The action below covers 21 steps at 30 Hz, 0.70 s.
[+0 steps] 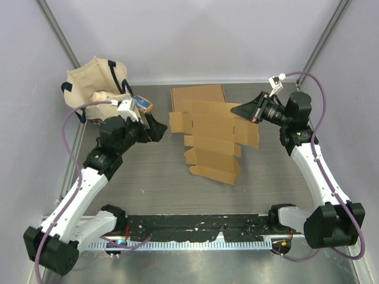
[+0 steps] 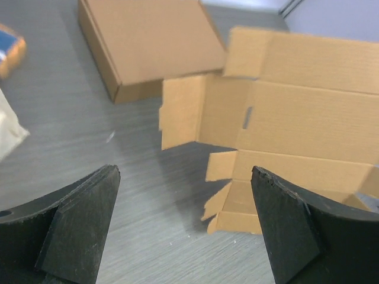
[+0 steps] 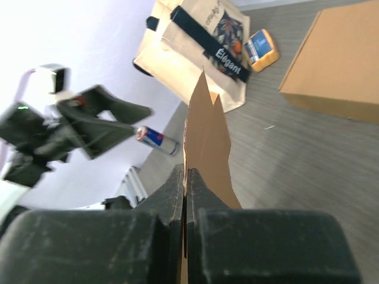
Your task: Fold the paper box
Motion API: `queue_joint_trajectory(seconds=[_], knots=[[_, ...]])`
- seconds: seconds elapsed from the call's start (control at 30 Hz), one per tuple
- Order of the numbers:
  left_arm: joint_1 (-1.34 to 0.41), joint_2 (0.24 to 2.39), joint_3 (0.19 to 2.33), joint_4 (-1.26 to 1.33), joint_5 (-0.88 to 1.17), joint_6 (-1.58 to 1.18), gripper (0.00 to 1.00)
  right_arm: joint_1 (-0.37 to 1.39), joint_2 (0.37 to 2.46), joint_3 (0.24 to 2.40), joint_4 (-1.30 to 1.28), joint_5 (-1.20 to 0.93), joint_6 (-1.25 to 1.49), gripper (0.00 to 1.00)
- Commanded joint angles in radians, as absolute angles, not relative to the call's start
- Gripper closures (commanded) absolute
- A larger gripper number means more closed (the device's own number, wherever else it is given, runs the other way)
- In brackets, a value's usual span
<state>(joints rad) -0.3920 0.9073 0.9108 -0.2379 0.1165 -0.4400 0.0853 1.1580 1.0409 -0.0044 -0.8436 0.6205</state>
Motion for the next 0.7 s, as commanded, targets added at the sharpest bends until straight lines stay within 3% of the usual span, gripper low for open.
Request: queue_joint_trajectory(seconds=[0.0,0.1,0.27,0.37,0.4,0.43,0.47,0.5,0.6,0.67], knots=[[-0.334,0.965,0.781,0.029,0.228,-0.626,0.03,0.040,1.118,0.924,0.405,-1.018,0.974,0.99],[-0.331,1.029,0.759,0.193,0.294,-0.655,0.03,0.035,1.111,0.893,0.429,-1.034,1.005,0.99],[-0.324,1.144,0.792,0.238,0.349,-0.652,0.05,0.031,1.095,0.874,0.445,-1.043,1.025,0.99],[-0.318,1.161,0.762,0.369,0.484,-0.698,0.38,0.026,1.088,0.868,0.424,-1.048,0.996,0.99],[-0.316,1.175,0.762,0.389,0.511,-0.715,0.57,0.026,1.085,0.870,0.414,-1.048,0.973,0.98],[-0.316,1.181,0.770,0.384,0.535,-0.712,0.67,0.026,1.080,0.874,0.385,-1.043,0.929,0.97],[-0.316,1.184,0.775,0.370,0.567,-0.704,0.74,0.026,1.077,0.920,0.200,-1.001,0.715,0.89],[-0.316,1.175,0.776,0.341,0.577,-0.675,0.86,0.026,1.077,0.963,0.045,-0.945,0.575,0.63],[-0.318,1.146,0.781,0.258,0.592,-0.618,1.00,0.072,1.089,1.081,-0.290,-0.706,0.221,0.29],[-0.318,1.146,0.807,0.215,0.636,-0.562,1.00,0.124,1.104,1.132,-0.342,-0.649,0.149,0.24]])
